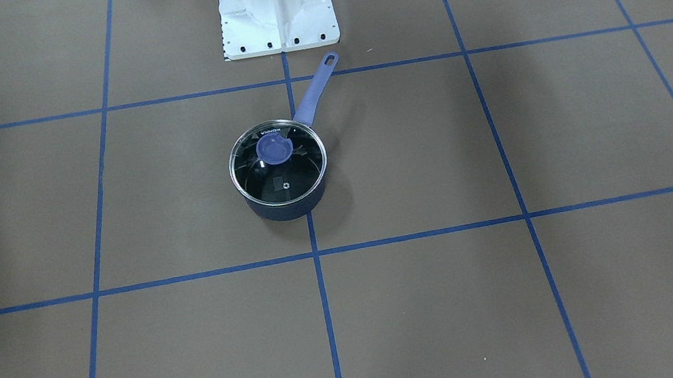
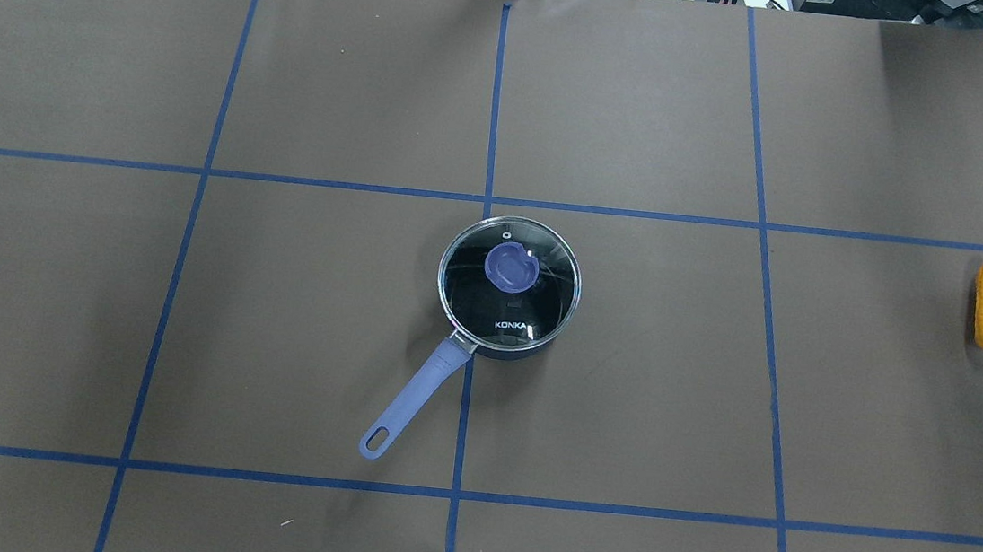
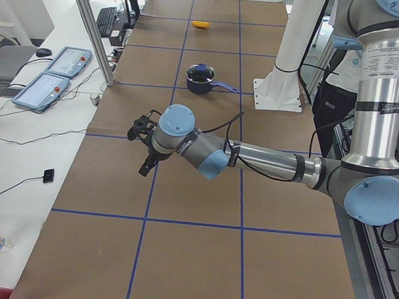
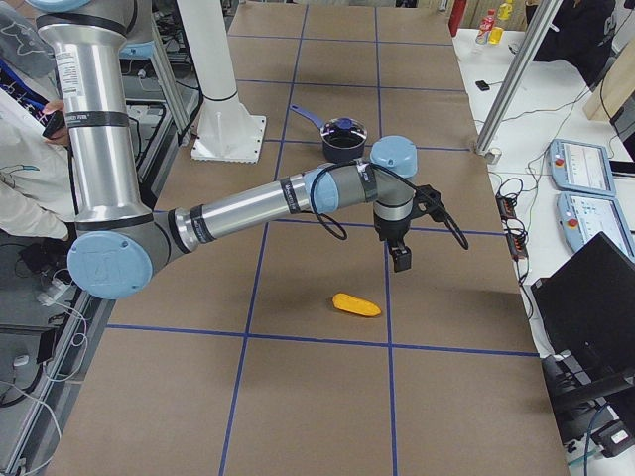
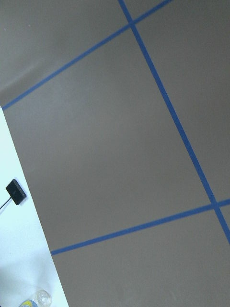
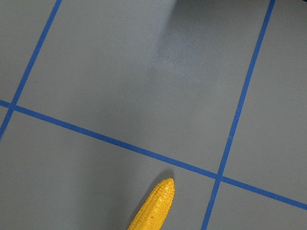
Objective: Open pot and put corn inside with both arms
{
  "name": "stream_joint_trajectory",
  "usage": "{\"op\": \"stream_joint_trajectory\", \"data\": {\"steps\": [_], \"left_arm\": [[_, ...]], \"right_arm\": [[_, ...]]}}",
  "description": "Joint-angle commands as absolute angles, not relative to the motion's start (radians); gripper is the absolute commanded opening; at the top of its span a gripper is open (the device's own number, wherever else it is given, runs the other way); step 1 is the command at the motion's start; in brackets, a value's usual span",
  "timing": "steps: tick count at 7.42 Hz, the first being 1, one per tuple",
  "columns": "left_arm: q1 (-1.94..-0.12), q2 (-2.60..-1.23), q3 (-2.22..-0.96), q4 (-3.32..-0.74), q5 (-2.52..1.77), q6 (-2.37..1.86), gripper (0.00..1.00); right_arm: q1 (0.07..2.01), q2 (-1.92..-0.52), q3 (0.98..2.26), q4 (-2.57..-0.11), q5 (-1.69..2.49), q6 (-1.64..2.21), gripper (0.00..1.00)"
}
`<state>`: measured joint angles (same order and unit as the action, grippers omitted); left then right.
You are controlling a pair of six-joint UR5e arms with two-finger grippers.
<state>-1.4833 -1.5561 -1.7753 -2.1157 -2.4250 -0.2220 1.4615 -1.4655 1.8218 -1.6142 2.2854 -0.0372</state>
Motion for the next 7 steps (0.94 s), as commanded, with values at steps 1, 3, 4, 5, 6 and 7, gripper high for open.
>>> {"op": "stream_joint_trajectory", "data": {"steps": [1, 3, 4, 5, 6, 7], "left_arm": [[-1.289, -1.603, -1.879, -2.131, -2.358, -0.505, 0.99], [-1.14, -1.722, -1.881, -2.096, -2.28, -0.706, 0.99], [-1.088, -1.824, -1.885, -1.978, -2.243, -0.771, 0.99], [-1.012, -1.921, -1.911, -1.809, -2.165, -0.802, 0.99], [-0.923, -2.03, -1.934, -1.637, -2.084, -0.842, 0.99], [-0.849, -2.119, -1.937, -1.541, -2.042, -0.923, 0.99]], "right_arm": [[1.428, -1.471, 1.824, -1.527, 2.286, 0.083, 1.0], [1.373, -1.479, 1.819, -1.432, 2.276, 0.237, 1.0], [1.361, -1.48, 1.819, -1.431, 2.27, 0.273, 1.0], [1.345, -1.485, 1.819, -1.431, 2.225, 0.291, 1.0], [1.332, -1.492, 1.818, -1.431, 2.208, 0.329, 1.0], [1.324, -1.511, 1.815, -1.431, 2.209, 0.353, 1.0]]}}
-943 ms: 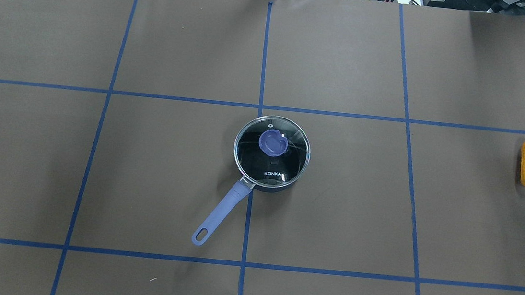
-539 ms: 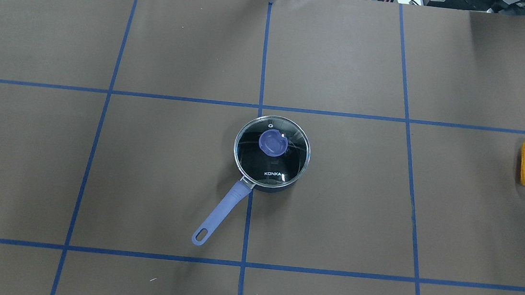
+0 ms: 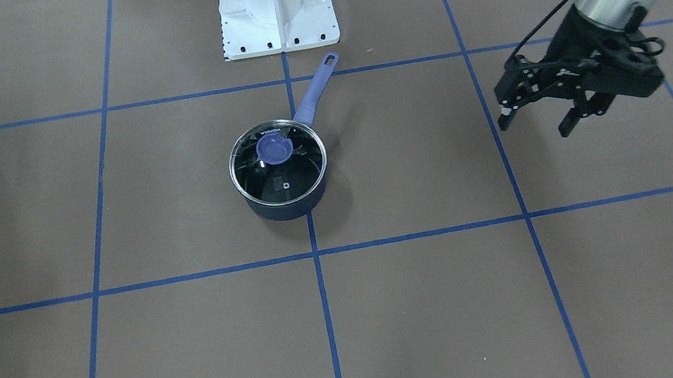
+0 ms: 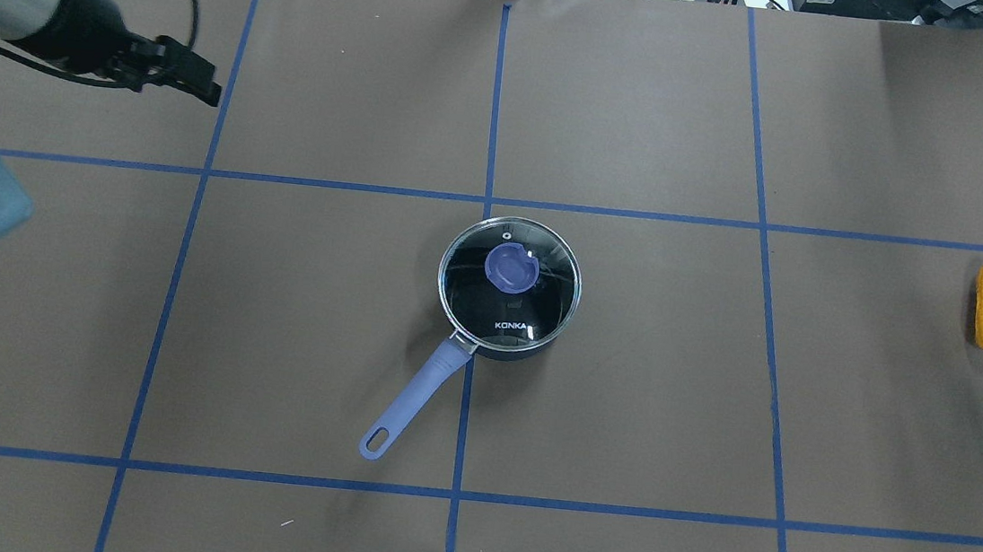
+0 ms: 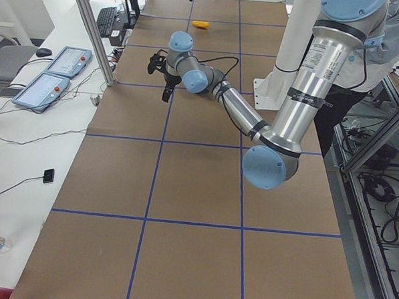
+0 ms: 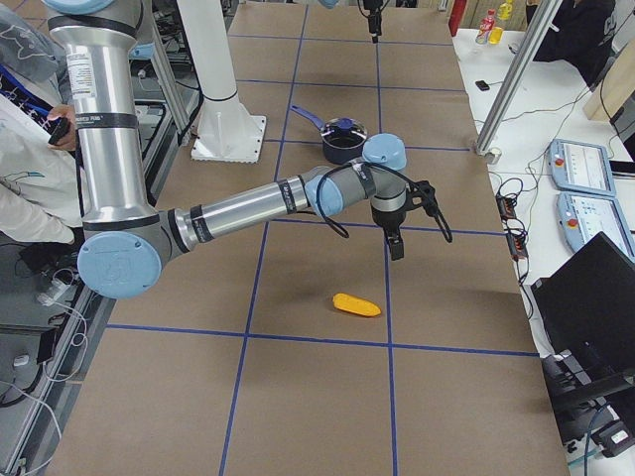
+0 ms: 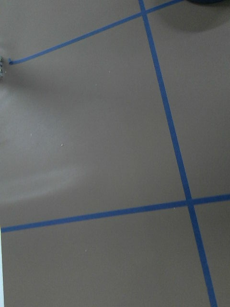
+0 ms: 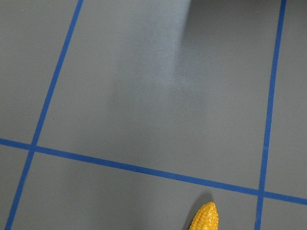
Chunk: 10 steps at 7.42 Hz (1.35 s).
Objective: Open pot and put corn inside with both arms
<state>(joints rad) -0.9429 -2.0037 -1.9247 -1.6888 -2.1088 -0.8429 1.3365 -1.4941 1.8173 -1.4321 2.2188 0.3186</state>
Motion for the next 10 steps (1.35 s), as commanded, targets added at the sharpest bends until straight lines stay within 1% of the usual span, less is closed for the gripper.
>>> {"op": "stream_joint_trajectory", "data": {"steps": [1, 3, 4, 5, 7, 8, 10], "left_arm": [[-0.774, -2.175, -1.934, -1.519, -1.998, -1.012, 0.99], [-0.617, -2.271, -1.907, -1.472, -1.861, -1.153, 0.99], [-0.57, -2.366, -1.844, -1.395, -1.803, -1.19, 0.99], [-0.548, -2.446, -1.772, -1.376, -1.796, -1.218, 0.99], [-0.509, -2.613, -1.557, -1.378, -1.752, -1.252, 0.99], [-0.506, -2.655, -1.483, -1.388, -1.75, -1.267, 0.99], [-0.482, -2.643, -1.471, -1.394, -1.75, -1.262, 0.99]], "right_arm": [[1.318, -1.519, 1.796, -1.43, 2.21, 0.353, 1.0], [1.312, -1.532, 1.755, -1.378, 2.21, 0.353, 1.0], [1.31, -1.535, 1.731, -1.34, 2.21, 0.353, 1.0], [1.31, -1.537, 1.724, -1.33, 2.21, 0.353, 1.0], [1.309, -1.537, 1.724, -1.33, 2.21, 0.354, 1.0], [1.31, -1.537, 1.724, -1.33, 2.21, 0.353, 1.0], [1.308, -1.537, 1.723, -1.33, 2.209, 0.354, 1.0]]}}
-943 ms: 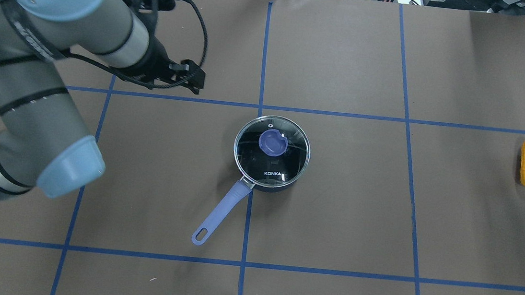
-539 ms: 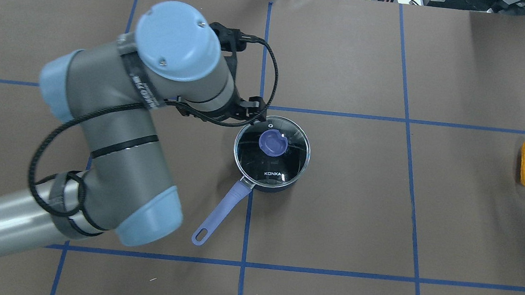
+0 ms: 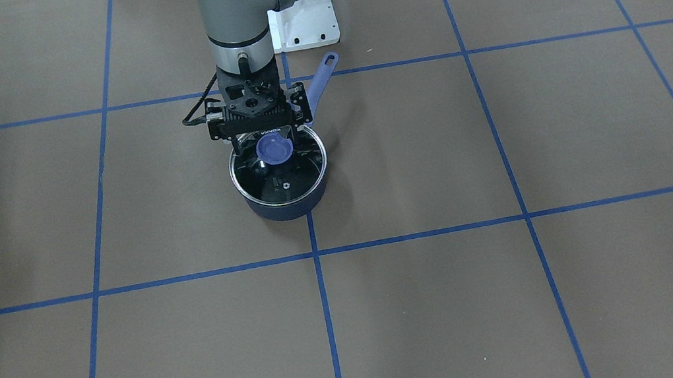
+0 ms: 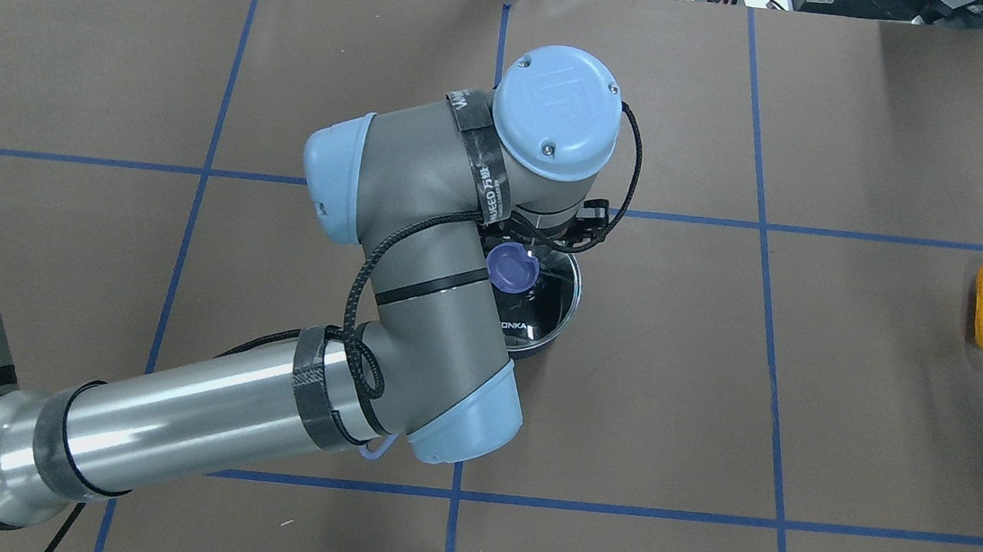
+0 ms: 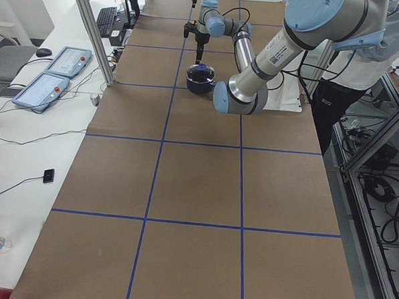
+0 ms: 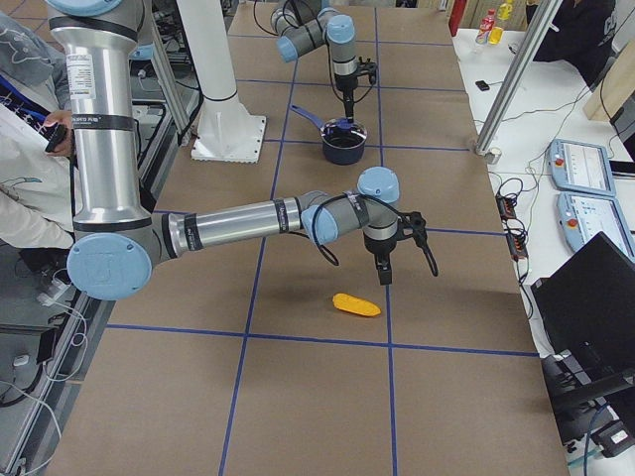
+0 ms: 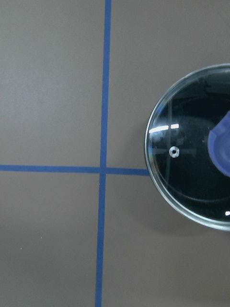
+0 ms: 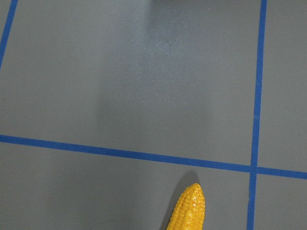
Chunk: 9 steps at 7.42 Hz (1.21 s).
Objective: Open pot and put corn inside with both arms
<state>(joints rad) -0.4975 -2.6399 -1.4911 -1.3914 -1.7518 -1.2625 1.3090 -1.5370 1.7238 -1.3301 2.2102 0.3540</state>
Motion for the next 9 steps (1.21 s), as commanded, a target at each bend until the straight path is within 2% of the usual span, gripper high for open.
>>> {"op": "stream_joint_trajectory", "data": {"steps": [1, 6, 8, 9], "left_arm": [[-0.48, -2.632, -1.471, -1.405, -1.75, -1.258, 0.99], [-0.468, -2.589, -1.468, -1.466, -1.75, -1.256, 0.96], [-0.466, -2.588, -1.47, -1.466, -1.75, -1.255, 0.53], [-0.465, -2.588, -1.471, -1.466, -1.75, -1.255, 0.35]], "right_arm": [[1.308, -1.537, 1.721, -1.33, 2.209, 0.353, 1.0], [1.308, -1.536, 1.721, -1.33, 2.209, 0.354, 1.0], [1.308, -1.536, 1.721, -1.33, 2.209, 0.354, 1.0], [1.308, -1.536, 1.721, -1.33, 2.209, 0.354, 1.0]]}}
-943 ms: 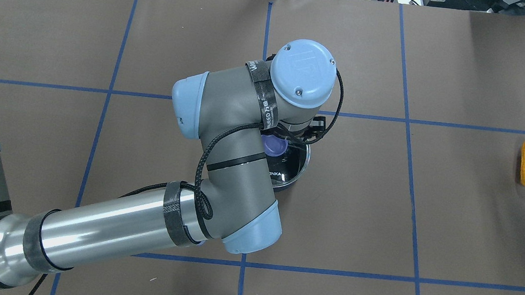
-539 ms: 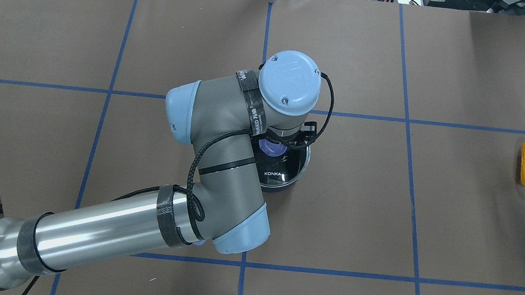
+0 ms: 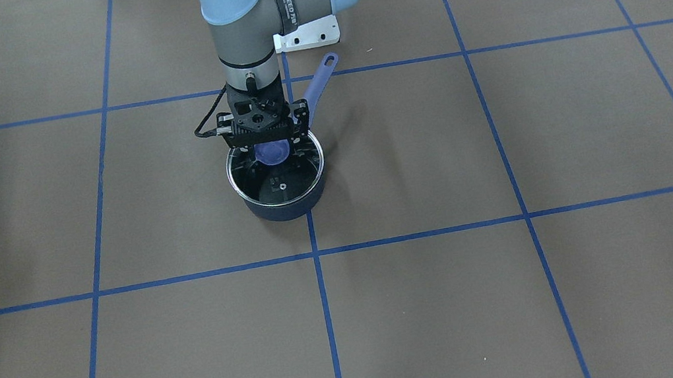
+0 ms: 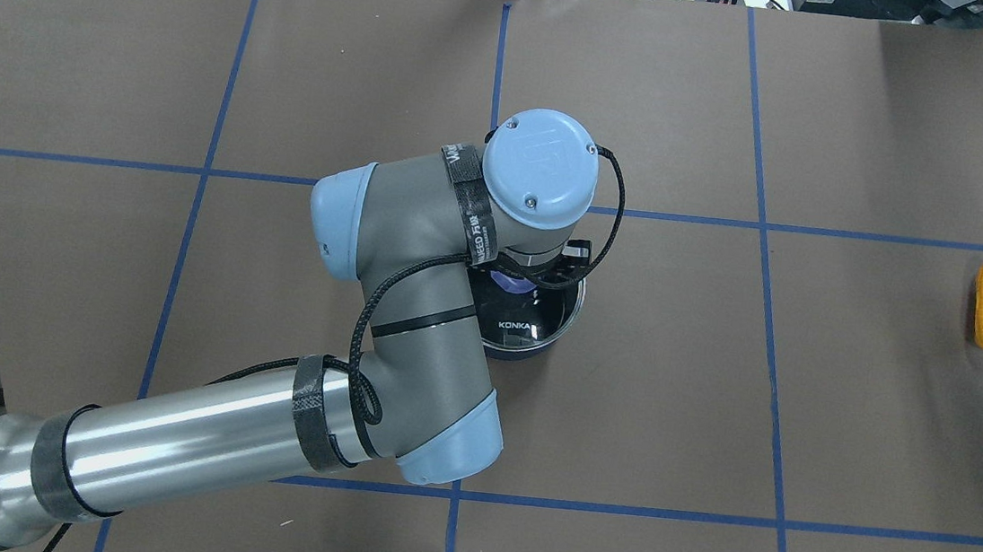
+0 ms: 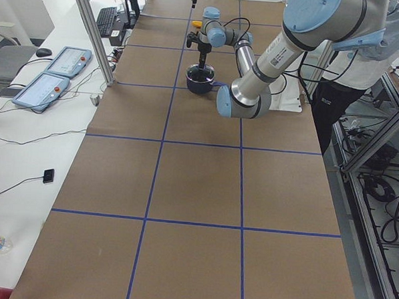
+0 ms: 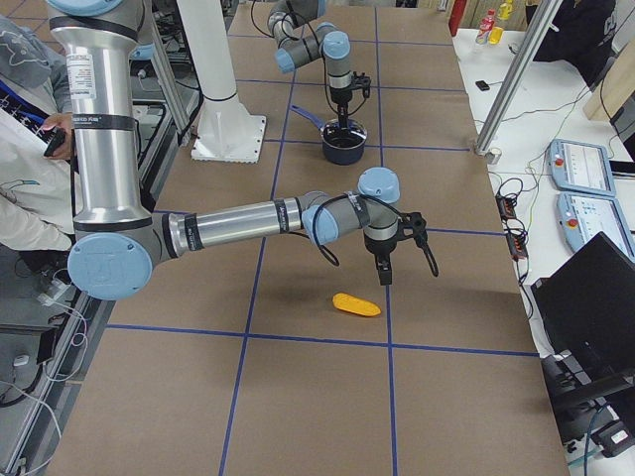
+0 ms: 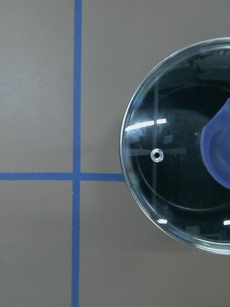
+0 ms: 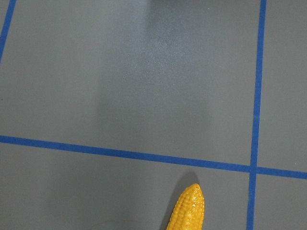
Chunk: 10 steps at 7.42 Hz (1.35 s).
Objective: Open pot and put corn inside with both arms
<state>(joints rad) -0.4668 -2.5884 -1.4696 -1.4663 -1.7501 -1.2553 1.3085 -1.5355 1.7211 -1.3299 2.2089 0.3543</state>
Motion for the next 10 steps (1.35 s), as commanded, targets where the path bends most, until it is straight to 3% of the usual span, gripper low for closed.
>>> {"op": "stream_joint_trajectory", "data": {"steps": [1, 3, 7, 10], "left_arm": [[-0.466, -2.586, -1.48, -1.465, -1.752, -1.255, 0.23], [-0.469, -2.585, -1.529, -1.453, -1.753, -1.252, 0.17], [-0.537, -2.293, -1.884, -1.417, -1.762, -1.024, 0.14], [-0.655, -2.09, -1.998, -1.424, -1.847, -0.8, 0.14]], "right_arm": [[1.308, -1.536, 1.721, -1.33, 2.21, 0.353, 1.0], [1.308, -1.536, 1.721, -1.33, 2.21, 0.354, 1.0], [1.308, -1.536, 1.721, -1.33, 2.21, 0.354, 1.0], [1.308, -1.537, 1.721, -1.33, 2.21, 0.354, 1.0]]}}
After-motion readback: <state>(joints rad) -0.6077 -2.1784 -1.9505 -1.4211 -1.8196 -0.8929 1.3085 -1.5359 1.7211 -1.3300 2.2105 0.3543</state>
